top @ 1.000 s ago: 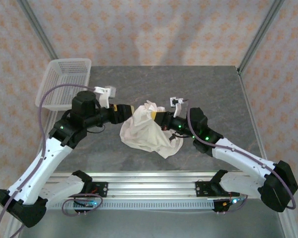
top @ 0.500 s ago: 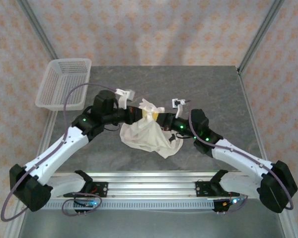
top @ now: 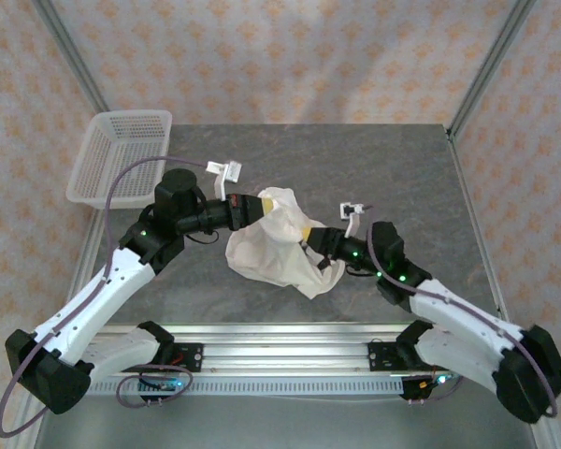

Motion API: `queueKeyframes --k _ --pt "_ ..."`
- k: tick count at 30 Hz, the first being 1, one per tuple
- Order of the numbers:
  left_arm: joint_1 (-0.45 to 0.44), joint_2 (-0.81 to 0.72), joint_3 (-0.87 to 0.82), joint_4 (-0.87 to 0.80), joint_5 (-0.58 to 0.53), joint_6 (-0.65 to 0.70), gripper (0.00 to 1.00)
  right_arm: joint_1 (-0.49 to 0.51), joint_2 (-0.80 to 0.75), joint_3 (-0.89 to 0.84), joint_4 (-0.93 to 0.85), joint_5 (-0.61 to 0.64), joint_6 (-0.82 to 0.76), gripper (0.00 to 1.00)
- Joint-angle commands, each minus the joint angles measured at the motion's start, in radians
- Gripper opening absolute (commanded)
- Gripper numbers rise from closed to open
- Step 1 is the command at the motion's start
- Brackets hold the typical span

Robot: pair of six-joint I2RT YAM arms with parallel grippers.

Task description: Fold the inside-out t-shirt

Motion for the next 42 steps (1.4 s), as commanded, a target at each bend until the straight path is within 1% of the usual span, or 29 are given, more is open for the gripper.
queueKeyframes --k 1,4,7,9,11,14,17,19,20,22,25,28,33,35,36,38,40,42 --pt "-0.005 -0.005 -0.007 0.022 0.035 0.03 0.0 0.082 -0.089 0.094 -0.18 0.157 -0.193 0.48" --pt "-0.012 0.004 0.001 0.019 0.034 0.035 0.0 0.133 -0.061 0.172 -0.222 0.256 -0.292 0.55" --pt "-0.02 0.01 0.016 0.013 0.031 0.044 0.0 0.159 0.041 0.279 -0.295 0.366 -0.368 0.58" --pt "-0.026 0.013 0.022 0.001 0.024 0.052 0.0 0.159 0.113 0.336 -0.311 0.391 -0.395 0.59" --pt "-0.03 0.016 0.032 -0.017 0.02 0.061 0.0 0.159 0.184 0.401 -0.348 0.383 -0.406 0.58" --pt "-0.03 0.013 0.042 -0.054 -0.001 0.078 0.0 0.158 0.272 0.488 -0.433 0.364 -0.393 0.52" --pt "-0.029 -0.002 0.043 -0.078 -0.032 0.094 0.0 0.156 0.295 0.506 -0.51 0.42 -0.348 0.45" --pt "-0.029 -0.014 0.047 -0.091 -0.04 0.102 0.0 0.13 0.283 0.495 -0.568 0.434 -0.288 0.35" --pt "-0.029 -0.019 0.05 -0.106 -0.049 0.103 0.0 0.109 0.275 0.484 -0.593 0.423 -0.25 0.32" --pt "-0.029 -0.027 0.064 -0.146 -0.08 0.149 0.0 0.041 0.258 0.443 -0.63 0.345 -0.161 0.31" --pt "-0.03 -0.033 0.069 -0.162 -0.086 0.167 0.0 -0.029 0.222 0.363 -0.664 0.293 -0.077 0.37" --pt "-0.029 -0.031 0.063 -0.156 -0.083 0.163 0.0 -0.084 0.19 0.291 -0.67 0.244 -0.034 0.37" --pt "-0.029 -0.032 0.053 -0.14 -0.076 0.154 0.0 -0.104 0.189 0.26 -0.636 0.142 -0.023 0.34" --pt "-0.029 -0.031 0.048 -0.135 -0.073 0.155 0.0 -0.104 0.177 0.243 -0.534 0.033 -0.017 0.28" --pt "-0.029 -0.028 0.045 -0.13 -0.069 0.154 0.0 -0.105 0.17 0.232 -0.477 -0.013 -0.004 0.23" --pt "-0.029 -0.022 0.04 -0.129 -0.073 0.156 0.0 -0.105 0.168 0.221 -0.372 -0.098 0.028 0.1" --pt "-0.029 -0.012 0.031 -0.129 -0.089 0.16 0.0 -0.101 0.171 0.221 -0.297 -0.165 0.052 0.0" --pt "-0.03 -0.001 0.019 -0.139 -0.134 0.161 0.0 -0.094 0.164 0.22 -0.232 -0.197 0.075 0.0"
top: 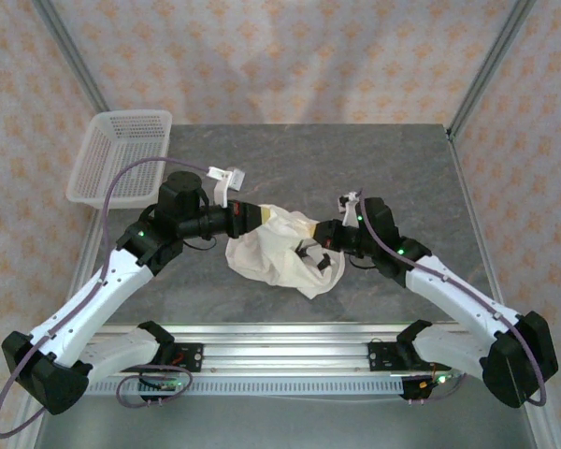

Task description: Fold the inside-out t-shirt

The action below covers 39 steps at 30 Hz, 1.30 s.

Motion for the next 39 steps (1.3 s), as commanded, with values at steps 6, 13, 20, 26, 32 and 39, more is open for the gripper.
queueKeyframes --k 6,13,20,26,32,39 --pt "-0.003 0.015 -0.088 0.032 -0.222 0.019 0.29 0.011 -0.102 -0.022 0.225 -0.044 0.077 0.0" --pt "-0.002 -0.123 -0.135 -0.063 -0.499 0.105 0.64 0.011 -0.148 0.0 0.147 0.038 0.015 0.0" --pt "-0.069 -0.05 -0.063 -0.131 -0.354 0.258 0.7 0.027 -0.09 0.01 0.188 -0.035 0.01 0.0" --pt "-0.12 0.198 0.059 -0.178 -0.464 0.242 0.7 0.079 -0.062 0.044 0.194 -0.055 -0.017 0.0" --pt "-0.122 0.376 0.125 -0.179 -0.521 0.164 0.6 0.088 -0.082 0.057 0.15 -0.015 -0.028 0.0" --pt "-0.116 0.324 0.043 -0.118 -0.476 0.149 0.0 0.088 -0.114 0.07 0.079 0.066 -0.057 0.0"
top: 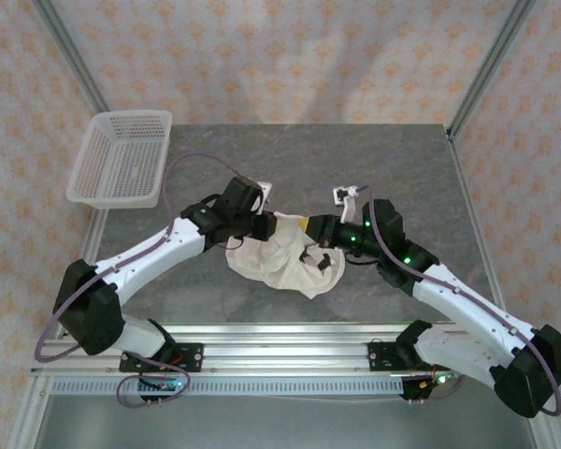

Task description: Fold the inside-out t-shirt

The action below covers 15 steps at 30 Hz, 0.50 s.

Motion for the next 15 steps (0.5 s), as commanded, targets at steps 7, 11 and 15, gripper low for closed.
queueKeyframes --k 7,11,15 --pt "0.115 -0.244 0.094 -0.06 0.074 -0.036 0.0 0.028 0.008 0.048 -0.006 -0.115 -0.079 0.0" --pt "0.148 -0.308 0.189 -0.136 0.068 -0.002 0.0 0.118 0.102 0.1 -0.095 -0.151 -0.182 0.0" --pt "0.148 -0.348 0.172 -0.249 -0.138 0.003 0.0 0.135 0.169 0.122 -0.046 -0.234 -0.162 0.07"
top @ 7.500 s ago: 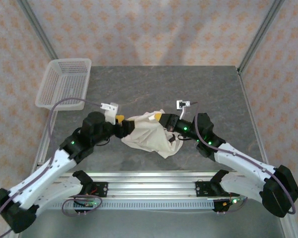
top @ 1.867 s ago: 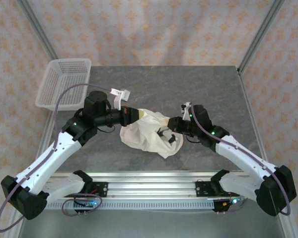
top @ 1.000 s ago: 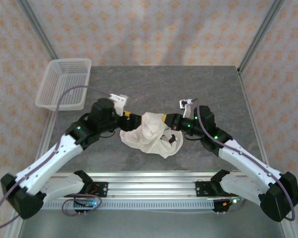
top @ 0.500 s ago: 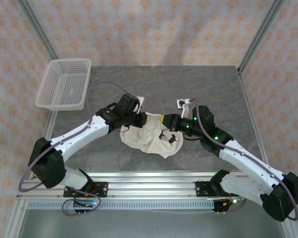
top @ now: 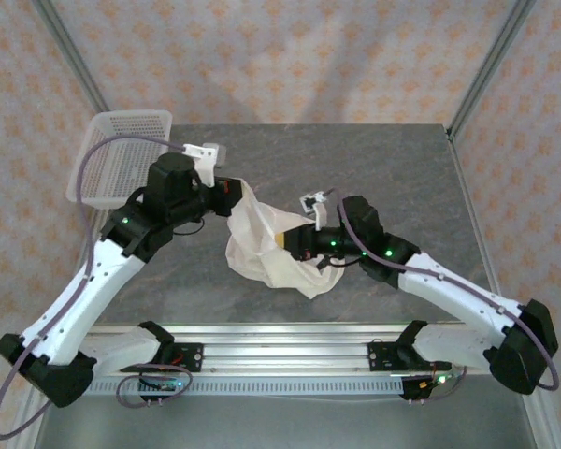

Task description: Fold the inside-out t-shirt

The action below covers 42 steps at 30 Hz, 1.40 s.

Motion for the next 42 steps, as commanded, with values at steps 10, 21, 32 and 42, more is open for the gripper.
queueKeyframes --k 10,21,32,42 --pt "0.079 -0.453 -0.349 -0.411 -1.068 -0.576 0.22 -0.133 -0.066 -0.029 -0.225 0.481 0.051 0.49" --pt "0.077 -0.534 -0.505 0.031 -0.678 -0.367 0.72 -0.165 0.231 0.102 -0.318 0.497 0.056 0.56" --pt "0.083 -0.243 -0.424 0.024 -0.543 -0.251 0.87 -0.121 0.609 0.255 -0.314 0.379 -0.045 0.5" --pt "-0.01 0.501 0.018 -0.088 -0.035 -0.018 0.91 -0.114 0.429 0.121 -0.205 0.354 -0.012 0.0"
